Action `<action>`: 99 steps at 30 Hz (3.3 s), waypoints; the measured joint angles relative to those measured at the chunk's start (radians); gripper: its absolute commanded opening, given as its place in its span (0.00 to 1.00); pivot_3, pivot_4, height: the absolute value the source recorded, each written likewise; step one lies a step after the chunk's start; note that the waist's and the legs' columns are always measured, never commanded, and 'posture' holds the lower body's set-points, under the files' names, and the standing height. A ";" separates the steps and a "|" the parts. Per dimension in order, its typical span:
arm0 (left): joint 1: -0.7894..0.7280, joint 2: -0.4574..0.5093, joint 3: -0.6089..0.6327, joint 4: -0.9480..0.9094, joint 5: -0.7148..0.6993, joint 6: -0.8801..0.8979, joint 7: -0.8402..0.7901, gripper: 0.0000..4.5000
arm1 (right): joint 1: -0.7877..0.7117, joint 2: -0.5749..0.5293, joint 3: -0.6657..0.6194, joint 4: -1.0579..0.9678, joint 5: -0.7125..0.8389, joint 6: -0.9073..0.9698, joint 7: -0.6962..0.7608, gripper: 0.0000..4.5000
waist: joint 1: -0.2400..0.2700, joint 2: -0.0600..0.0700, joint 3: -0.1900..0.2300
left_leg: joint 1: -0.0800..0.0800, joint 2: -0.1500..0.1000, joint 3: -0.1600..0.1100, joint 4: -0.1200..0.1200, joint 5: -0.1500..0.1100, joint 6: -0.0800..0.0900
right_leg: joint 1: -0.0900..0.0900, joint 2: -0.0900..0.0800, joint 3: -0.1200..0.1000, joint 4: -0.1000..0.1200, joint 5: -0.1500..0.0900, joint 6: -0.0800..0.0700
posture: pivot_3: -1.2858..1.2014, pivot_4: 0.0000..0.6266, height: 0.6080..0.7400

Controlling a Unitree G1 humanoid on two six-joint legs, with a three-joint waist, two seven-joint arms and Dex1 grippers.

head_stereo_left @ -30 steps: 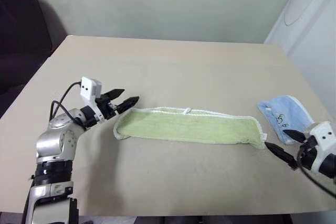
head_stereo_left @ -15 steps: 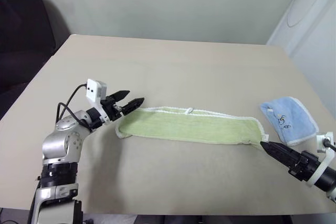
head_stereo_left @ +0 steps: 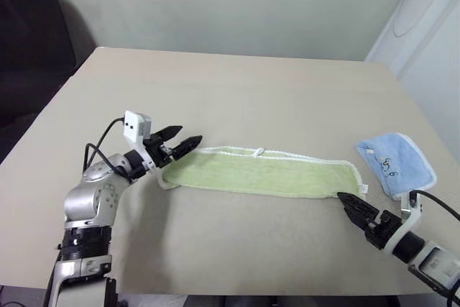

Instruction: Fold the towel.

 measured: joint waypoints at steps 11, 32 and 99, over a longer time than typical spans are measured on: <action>0.001 -0.020 -0.008 -0.022 -0.003 0.004 0.017 1.00 | -0.063 0.042 0.065 0.021 0.095 -0.154 -0.184 0.99 | -0.002 -0.008 -0.005 | -0.001 0.000 0.000 0.001 -0.001 0.000 | -0.001 0.000 0.000 -0.002 0.000 0.000 | 0.52 0.24 1.00; -0.001 -0.050 -0.020 -0.019 0.001 -0.005 0.029 1.00 | -0.128 0.026 0.073 0.074 -0.074 -0.278 -0.203 0.00 | 0.003 -0.011 -0.010 | -0.001 0.000 -0.001 -0.001 -0.006 -0.001 | -0.002 -0.001 -0.001 -0.001 0.005 -0.004 | 0.52 0.24 1.00; -0.033 -0.097 -0.044 0.012 0.000 -0.032 0.058 1.00 | -0.620 -0.191 0.602 -0.228 -0.931 0.104 0.536 0.80 | 0.003 0.001 -0.003 | -0.001 0.000 0.000 0.000 0.001 0.000 | -0.001 -0.001 -0.001 -0.002 0.014 -0.006 | 0.52 0.24 1.00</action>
